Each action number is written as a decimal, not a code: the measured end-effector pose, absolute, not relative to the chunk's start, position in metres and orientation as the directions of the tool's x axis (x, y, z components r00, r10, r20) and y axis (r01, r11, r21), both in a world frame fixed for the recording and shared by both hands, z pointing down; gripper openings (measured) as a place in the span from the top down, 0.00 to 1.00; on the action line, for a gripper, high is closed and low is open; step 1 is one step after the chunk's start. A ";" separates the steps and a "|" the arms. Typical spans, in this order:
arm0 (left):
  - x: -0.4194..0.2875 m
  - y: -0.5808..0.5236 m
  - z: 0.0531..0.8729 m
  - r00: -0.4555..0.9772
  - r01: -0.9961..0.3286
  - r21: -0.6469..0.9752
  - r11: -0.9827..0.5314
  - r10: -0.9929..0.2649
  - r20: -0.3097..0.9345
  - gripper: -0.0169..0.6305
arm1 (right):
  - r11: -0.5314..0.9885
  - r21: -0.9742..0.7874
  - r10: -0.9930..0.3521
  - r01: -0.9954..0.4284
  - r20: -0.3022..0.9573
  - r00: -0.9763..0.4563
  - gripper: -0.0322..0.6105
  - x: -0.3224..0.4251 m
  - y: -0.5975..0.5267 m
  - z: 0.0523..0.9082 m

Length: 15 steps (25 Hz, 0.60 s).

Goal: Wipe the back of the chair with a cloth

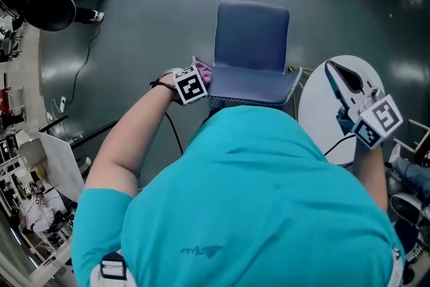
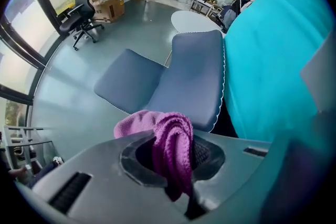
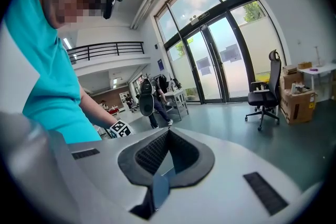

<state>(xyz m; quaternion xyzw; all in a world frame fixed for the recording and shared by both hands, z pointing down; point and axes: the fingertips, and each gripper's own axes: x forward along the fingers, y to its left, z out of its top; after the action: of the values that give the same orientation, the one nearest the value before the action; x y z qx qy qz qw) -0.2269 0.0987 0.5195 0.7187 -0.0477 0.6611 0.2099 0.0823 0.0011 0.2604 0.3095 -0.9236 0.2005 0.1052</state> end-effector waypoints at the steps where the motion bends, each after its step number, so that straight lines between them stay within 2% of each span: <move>1: -0.226 0.098 0.519 0.123 -0.349 0.238 -0.906 0.208 0.970 0.88 | 0.729 -0.306 -0.528 -0.613 0.319 -0.787 0.96 0.081 0.000 0.260; 15: -0.220 0.107 0.520 0.067 -0.282 0.311 -0.908 0.304 0.950 0.88 | 0.714 -0.320 -0.534 -0.623 0.327 -0.780 0.96 0.085 0.005 0.270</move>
<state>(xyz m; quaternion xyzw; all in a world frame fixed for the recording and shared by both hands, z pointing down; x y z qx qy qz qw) -0.2199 0.1075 0.5197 0.6983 0.0082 0.6828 0.2146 0.0853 0.0049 0.2695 0.3143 -0.9197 0.2103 0.1058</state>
